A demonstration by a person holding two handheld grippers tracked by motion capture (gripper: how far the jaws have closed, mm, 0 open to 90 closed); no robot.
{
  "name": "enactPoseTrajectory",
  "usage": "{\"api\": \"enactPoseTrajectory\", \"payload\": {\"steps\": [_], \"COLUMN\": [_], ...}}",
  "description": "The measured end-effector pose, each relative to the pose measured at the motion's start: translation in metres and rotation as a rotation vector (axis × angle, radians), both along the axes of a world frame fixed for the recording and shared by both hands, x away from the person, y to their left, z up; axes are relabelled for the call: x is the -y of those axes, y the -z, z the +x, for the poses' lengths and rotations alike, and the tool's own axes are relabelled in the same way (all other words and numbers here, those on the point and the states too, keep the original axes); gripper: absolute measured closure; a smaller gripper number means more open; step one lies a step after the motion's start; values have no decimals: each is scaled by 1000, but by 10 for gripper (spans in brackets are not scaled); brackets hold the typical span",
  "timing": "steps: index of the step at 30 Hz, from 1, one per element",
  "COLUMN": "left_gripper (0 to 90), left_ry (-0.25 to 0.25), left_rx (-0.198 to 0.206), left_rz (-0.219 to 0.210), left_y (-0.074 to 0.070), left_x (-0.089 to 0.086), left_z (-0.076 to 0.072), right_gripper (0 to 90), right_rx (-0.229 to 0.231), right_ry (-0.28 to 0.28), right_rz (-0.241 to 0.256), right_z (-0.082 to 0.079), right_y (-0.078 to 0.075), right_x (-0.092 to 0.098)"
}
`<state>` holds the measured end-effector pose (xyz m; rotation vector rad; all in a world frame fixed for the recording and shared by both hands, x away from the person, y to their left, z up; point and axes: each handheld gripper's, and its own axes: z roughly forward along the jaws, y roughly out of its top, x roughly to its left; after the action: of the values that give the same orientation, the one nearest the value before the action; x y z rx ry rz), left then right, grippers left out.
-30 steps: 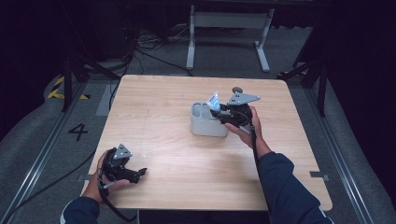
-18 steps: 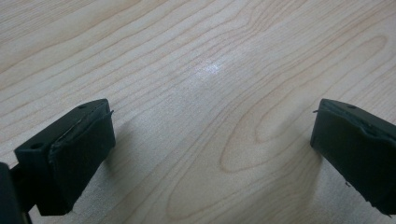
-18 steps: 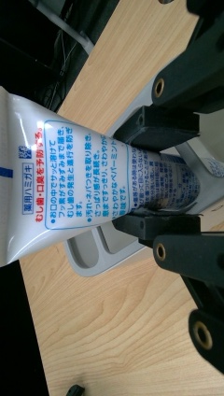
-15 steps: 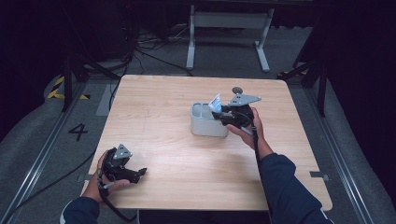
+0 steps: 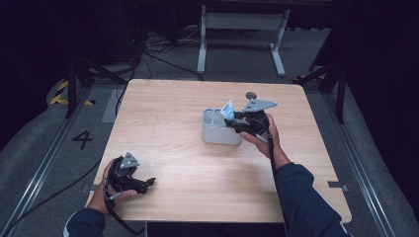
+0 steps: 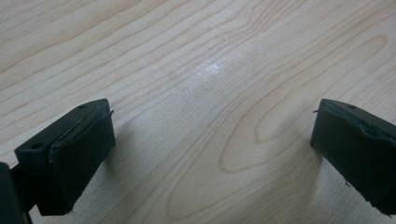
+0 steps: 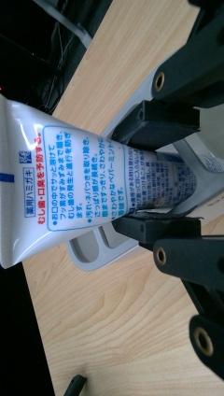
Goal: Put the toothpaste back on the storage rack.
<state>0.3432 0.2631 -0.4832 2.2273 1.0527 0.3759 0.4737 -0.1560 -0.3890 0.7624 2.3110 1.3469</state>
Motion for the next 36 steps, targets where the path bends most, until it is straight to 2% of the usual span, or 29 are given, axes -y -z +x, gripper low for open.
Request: {"api": "enactPoseTrajectory", "payload": {"steps": [4, 16, 36], "left_gripper": [3, 5, 5], "left_ry": [1, -1, -1], "left_rx": [1, 1, 1], "left_rz": [2, 0, 1], "left_y": [0, 0, 0], "left_x": [0, 0, 0], "left_z": [0, 0, 0], "right_gripper": [575, 559, 530], "right_rx": [-7, 4, 33], "right_ry": [-7, 20, -13], "right_rz": [4, 17, -9], "right_z": [-1, -2, -18], "right_y": [-1, -5, -17], "right_x": [0, 5, 12]}}
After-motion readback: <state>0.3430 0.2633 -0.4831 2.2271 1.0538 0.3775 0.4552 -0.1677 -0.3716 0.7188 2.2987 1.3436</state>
